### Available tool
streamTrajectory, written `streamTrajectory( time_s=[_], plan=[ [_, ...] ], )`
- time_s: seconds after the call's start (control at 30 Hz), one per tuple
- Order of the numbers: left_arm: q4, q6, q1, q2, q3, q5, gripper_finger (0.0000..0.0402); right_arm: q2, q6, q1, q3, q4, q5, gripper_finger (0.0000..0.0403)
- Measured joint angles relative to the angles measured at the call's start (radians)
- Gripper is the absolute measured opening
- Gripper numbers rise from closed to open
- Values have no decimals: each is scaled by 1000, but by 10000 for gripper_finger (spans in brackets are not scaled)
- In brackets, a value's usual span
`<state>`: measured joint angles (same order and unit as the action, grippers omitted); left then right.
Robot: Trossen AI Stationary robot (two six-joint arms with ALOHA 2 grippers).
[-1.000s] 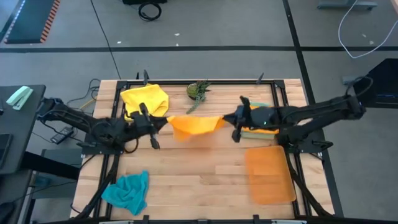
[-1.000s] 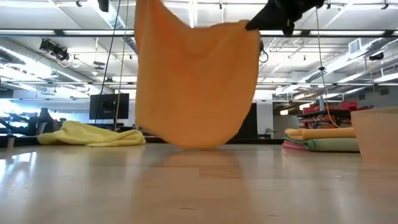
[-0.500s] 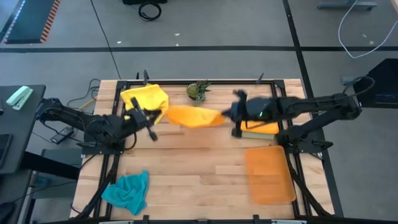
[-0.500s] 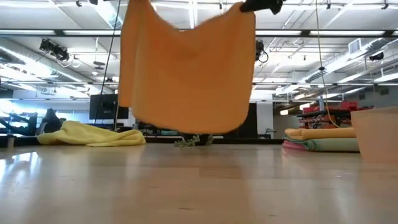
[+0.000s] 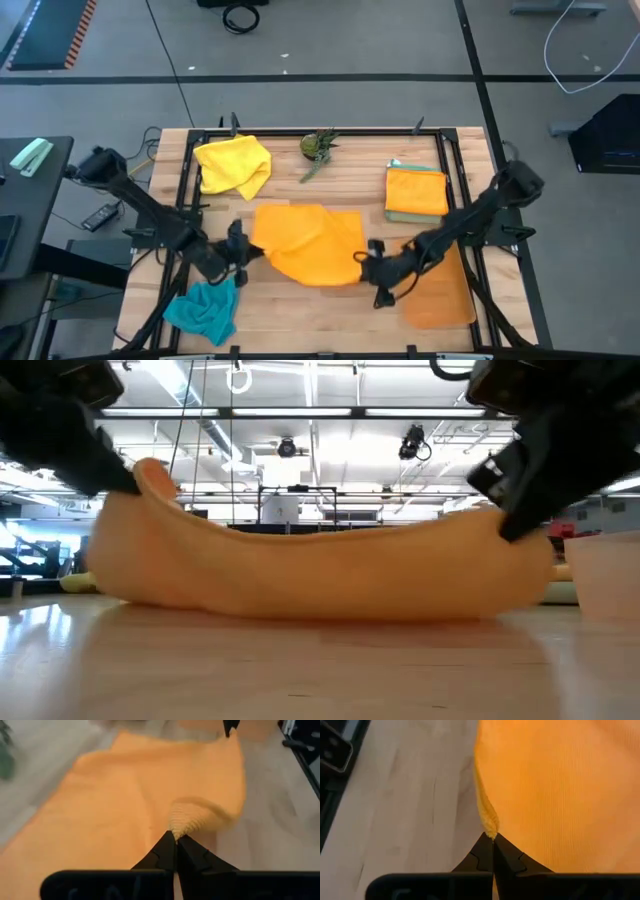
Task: Fold microfiber towels
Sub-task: Fold the orange microfiber towel
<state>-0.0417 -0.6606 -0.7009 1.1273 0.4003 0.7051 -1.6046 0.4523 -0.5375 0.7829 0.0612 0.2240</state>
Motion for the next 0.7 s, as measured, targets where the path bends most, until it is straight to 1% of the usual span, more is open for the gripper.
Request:
streamTrajectory(
  time_s=[0.13, 0.17, 0.37, 0.4, 0.5, 0.57, 0.6, 0.7],
  plan=[
    [-3, -74, -39, 69, 2, -7, 26, -68, 47, -25, 30, -1, 0, 2],
    [-8, -85, -43, 83, 11, -28, 33, -75, 49, -28, 40, -1, 0, 2],
    [-4, -71, -50, 73, 49, -273, 97, -59, 47, -30, 55, -1, -24, 4],
    [-5, -64, -50, 67, 58, -325, 107, -50, 46, -30, 56, -1, -24, 4],
    [-7, -65, -49, 51, 84, -538, 131, -33, 41, -28, 56, 15, -24, 5],
    [7, -99, -50, 42, 96, -639, 142, -27, 36, -28, 56, 20, -24, 5],
    [9, -124, -50, 42, 102, -663, 145, -26, 33, -28, 56, 20, -24, 5],
    [9, -140, -43, 42, 105, -658, 148, -29, 30, -24, 56, 29, -27, 6]
  ],
)
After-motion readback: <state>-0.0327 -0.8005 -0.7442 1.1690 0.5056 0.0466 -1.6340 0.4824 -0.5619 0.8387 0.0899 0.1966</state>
